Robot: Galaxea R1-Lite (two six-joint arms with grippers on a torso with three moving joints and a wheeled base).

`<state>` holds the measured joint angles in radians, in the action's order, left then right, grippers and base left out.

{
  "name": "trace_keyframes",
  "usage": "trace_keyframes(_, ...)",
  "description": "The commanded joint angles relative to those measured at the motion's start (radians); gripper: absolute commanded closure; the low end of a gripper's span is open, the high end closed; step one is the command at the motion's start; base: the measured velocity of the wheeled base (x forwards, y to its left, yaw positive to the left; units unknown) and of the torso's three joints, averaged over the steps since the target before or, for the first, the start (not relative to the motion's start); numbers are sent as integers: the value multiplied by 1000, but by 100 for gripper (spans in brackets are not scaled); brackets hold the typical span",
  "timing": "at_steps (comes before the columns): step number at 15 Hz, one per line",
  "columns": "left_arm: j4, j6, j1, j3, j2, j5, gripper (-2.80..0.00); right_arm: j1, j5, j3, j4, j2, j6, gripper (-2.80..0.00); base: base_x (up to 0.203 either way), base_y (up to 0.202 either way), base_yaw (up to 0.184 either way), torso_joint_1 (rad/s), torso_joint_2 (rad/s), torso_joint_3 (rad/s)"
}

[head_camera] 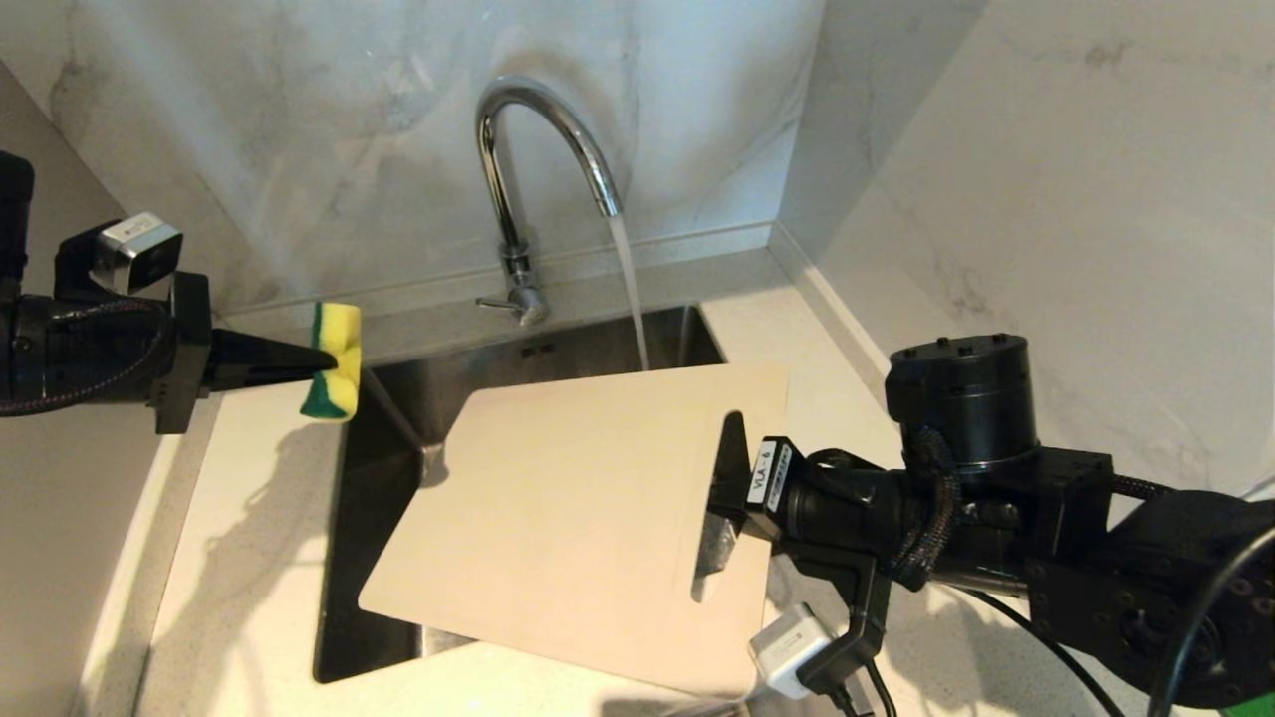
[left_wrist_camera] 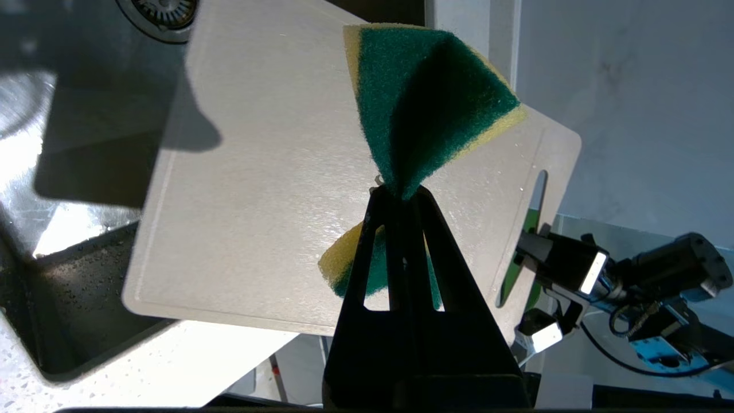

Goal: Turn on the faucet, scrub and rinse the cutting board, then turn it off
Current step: Put down the cutting board

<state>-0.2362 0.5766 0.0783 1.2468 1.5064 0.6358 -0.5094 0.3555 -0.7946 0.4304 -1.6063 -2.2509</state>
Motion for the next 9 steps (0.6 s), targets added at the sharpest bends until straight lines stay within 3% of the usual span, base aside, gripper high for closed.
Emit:
trace_keyframes(1,-14,2,1,0,-10,4,0,-1,-15,56,17,74,-12,0,0,0,0,0,0,0)
trace_keyframes(5,-18,2,3,2,-17,4,0,-1,-24,132,94,115,28,0,0,0,0,0,0,0)
trace_keyframes(9,-18,2,3,3,-17,4,0,-1,-84,153,100,201,57,0,0,0,0,0,0,0)
